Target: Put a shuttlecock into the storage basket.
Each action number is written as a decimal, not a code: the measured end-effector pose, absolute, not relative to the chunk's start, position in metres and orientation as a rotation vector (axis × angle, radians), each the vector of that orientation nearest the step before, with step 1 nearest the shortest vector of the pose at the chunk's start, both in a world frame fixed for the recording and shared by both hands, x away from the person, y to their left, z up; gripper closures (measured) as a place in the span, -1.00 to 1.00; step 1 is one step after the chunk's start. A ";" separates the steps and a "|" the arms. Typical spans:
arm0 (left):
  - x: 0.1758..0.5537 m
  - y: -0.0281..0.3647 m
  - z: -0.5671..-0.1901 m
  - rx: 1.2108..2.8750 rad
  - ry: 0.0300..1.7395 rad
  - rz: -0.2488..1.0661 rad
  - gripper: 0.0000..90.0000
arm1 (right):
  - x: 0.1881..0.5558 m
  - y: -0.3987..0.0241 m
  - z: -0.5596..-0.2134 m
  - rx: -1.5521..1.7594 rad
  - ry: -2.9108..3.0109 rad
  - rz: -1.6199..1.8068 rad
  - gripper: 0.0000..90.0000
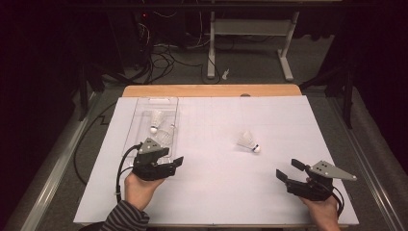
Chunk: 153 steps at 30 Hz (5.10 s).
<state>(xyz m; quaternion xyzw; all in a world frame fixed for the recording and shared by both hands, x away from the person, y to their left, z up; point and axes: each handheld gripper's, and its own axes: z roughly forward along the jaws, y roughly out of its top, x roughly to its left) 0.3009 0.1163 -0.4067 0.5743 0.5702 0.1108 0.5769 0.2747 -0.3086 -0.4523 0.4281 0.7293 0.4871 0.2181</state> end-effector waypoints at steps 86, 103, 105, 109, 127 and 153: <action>0.357 0.019 -0.401 1.485 1.302 0.115 -0.09 | 0.273 -0.311 -0.452 1.177 2.017 1.351 -0.41; 0.369 0.001 -0.399 1.540 1.305 0.087 -0.02 | 0.273 -0.311 -0.452 1.176 2.021 1.348 -0.41; 0.371 -0.002 -0.399 1.548 1.303 0.078 0.00 | 0.273 -0.310 -0.452 1.175 2.020 1.348 -0.41; 0.373 -0.007 -0.400 1.559 1.306 0.073 0.01 | 0.273 -0.311 -0.452 1.174 2.022 1.349 -0.41; 0.385 -0.016 -0.398 1.582 1.321 0.050 0.05 | 0.273 -0.311 -0.452 1.177 2.023 1.349 -0.41; 0.394 -0.038 -0.390 1.649 1.316 0.000 0.12 | 0.272 -0.310 -0.452 1.168 2.025 1.352 -0.41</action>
